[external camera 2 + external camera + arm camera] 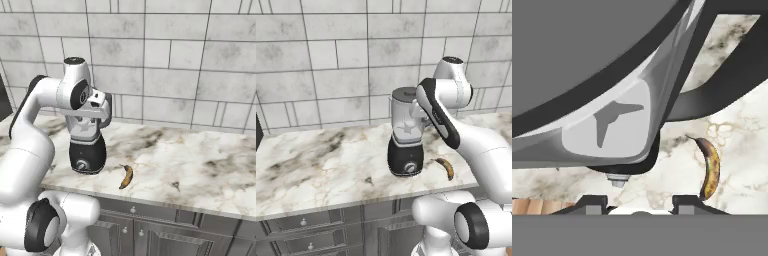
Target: Open the blender lid, put the banana in the blender, close the lid, and start the blender.
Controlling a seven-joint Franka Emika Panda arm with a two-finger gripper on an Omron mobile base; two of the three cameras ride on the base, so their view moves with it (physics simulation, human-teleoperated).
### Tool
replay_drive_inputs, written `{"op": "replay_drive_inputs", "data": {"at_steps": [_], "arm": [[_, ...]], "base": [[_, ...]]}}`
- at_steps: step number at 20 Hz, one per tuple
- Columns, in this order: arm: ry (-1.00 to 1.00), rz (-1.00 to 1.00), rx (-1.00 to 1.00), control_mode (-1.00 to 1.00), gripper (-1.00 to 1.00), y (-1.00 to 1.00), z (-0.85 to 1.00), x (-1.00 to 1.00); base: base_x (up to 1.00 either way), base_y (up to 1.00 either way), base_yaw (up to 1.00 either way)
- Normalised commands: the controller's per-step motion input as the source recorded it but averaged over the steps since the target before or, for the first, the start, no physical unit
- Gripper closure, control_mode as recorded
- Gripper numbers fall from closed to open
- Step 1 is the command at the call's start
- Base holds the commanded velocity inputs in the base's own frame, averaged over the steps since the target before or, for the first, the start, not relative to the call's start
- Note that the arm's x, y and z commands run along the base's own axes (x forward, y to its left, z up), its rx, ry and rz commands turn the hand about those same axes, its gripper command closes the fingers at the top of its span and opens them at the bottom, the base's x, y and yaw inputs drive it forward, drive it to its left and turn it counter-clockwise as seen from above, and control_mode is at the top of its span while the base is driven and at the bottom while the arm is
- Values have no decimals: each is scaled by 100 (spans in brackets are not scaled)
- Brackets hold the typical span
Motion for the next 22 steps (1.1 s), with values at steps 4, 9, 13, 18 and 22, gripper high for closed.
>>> {"op": "replay_drive_inputs", "data": {"at_steps": [4,9,13,18,22], "arm": [[-13,-1,0,-100,-100,-1,9,-9],[-29,-4,-3,-100,-100,4,87,-22],[-14,-5,-5,-100,-100,29,82,-3],[3,0,-10,-100,-100,41,25,21],[12,0,-2,-100,-100,5,0,35]], "base": [[0,0,0],[0,0,0],[0,0,0],[0,0,0],[0,0,0]]}}
